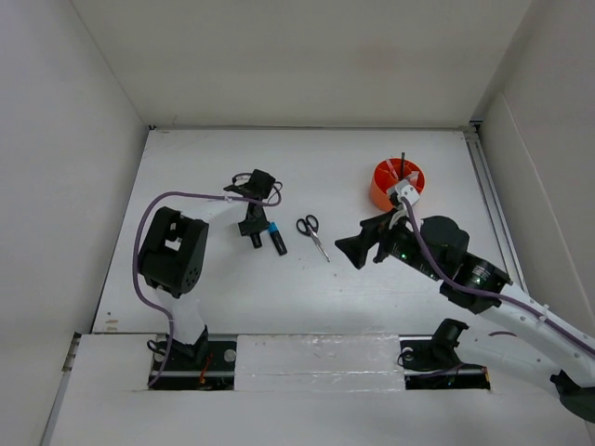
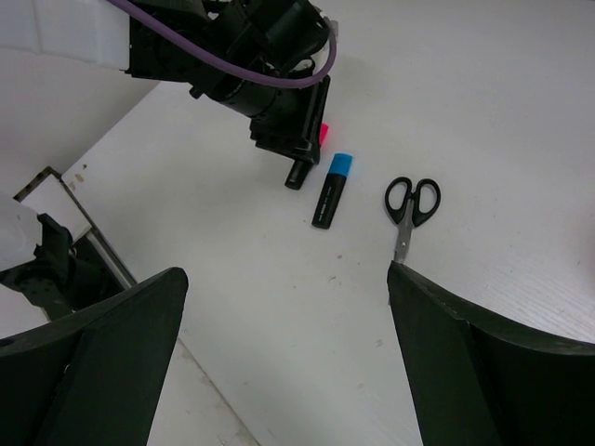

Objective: Sort the stationery into containers
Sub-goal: Pick up the pen from the center of the board.

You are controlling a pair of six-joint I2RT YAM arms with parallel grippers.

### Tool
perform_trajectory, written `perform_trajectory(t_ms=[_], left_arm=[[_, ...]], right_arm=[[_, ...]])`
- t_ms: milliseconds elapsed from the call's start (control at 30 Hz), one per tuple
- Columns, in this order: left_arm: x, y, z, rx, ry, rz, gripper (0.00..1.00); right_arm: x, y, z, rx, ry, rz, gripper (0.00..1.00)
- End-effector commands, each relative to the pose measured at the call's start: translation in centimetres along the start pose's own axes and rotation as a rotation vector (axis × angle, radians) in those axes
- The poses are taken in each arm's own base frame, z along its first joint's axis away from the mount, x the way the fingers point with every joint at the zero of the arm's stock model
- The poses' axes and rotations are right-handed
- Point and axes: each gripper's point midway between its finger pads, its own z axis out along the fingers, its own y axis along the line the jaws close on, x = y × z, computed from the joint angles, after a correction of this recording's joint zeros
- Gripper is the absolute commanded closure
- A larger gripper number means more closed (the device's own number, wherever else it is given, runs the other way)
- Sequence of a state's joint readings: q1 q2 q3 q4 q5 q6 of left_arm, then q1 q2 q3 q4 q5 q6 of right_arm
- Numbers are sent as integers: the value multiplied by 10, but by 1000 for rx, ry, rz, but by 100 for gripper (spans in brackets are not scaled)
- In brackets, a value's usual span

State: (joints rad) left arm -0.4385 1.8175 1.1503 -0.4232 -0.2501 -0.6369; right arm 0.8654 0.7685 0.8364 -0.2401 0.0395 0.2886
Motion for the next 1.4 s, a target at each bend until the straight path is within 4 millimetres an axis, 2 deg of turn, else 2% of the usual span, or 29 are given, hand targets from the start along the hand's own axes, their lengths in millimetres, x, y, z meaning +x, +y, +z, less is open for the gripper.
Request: perform_trajectory(t_ms=[0, 33, 100, 167, 200, 233, 267, 333, 367, 400, 467, 500, 567, 600, 667, 767, 800, 833, 967, 1000, 1033, 1133, 1200, 1367], left_arm=[[35, 28, 9, -72, 91, 17, 100], [36, 29, 6, -69, 87, 6, 100], [33, 23, -2, -29, 62, 1, 100], [21, 7, -31, 50, -9, 8, 100], [18, 6, -42, 58, -50, 14, 100], [16, 6, -54, 68, -70, 21, 100], [8, -3, -83, 129, -133, 35, 100], [6, -10, -112, 191, -192, 74, 100], [5, -18, -139, 256, -251, 118, 100], [8, -22, -150, 289, -272, 151, 100], [21, -32, -171, 365, -275, 224, 100], [36, -36, -185, 417, -291, 286, 100], [49, -45, -202, 497, -320, 343, 100], [59, -49, -219, 561, -345, 378, 100], [65, -52, -236, 612, -370, 395, 100], [68, -52, -268, 733, -417, 401, 100], [65, -51, -276, 762, -438, 402, 100], [63, -45, -284, 786, -459, 386, 100], [56, -40, -302, 837, -510, 361, 100], [56, -40, -302, 837, -510, 361, 100], [55, -39, -301, 830, -516, 357, 100], [61, -44, -281, 766, -471, 391, 100], [67, -46, -267, 726, -431, 410, 100], [66, -47, -262, 695, -427, 415, 100]], right_arm=[[-17, 14, 1, -54, -50, 6, 6], [-10, 17, 5, -70, -34, 4, 6], [-9, 17, 10, -73, -43, 15, 7], [-15, 22, 17, -92, -66, 25, 7], [-12, 22, 22, -102, -58, 38, 7], [-18, 19, 22, -105, -79, 49, 7], [-21, 25, 27, -152, -85, 57, 7], [-32, 14, 30, -141, -115, 81, 8], [-37, 11, 34, -140, -125, 95, 8], [-35, 6, 40, -130, -115, 124, 10], [-46, 11, 47, -166, -136, 126, 10], [-37, 9, 60, -166, -99, 131, 10], [-36, 12, 73, -168, -100, 155, 12], [-35, 11, 78, -169, -102, 164, 13], [-45, 10, 84, -165, -154, 201, 13], [-47, 10, 91, -184, -174, 251, 13], [-40, 16, 95, -200, -150, 252, 13], [-45, 23, 98, -217, -151, 261, 13], [-30, 41, 110, -243, -112, 272, 15], [-37, 44, 109, -257, -136, 291, 15], [-34, 48, 109, -267, -132, 300, 15], [-43, 53, 108, -282, -165, 329, 15], [-41, 53, 108, -272, -169, 347, 16], [-46, 47, 105, -228, -222, 416, 16]])
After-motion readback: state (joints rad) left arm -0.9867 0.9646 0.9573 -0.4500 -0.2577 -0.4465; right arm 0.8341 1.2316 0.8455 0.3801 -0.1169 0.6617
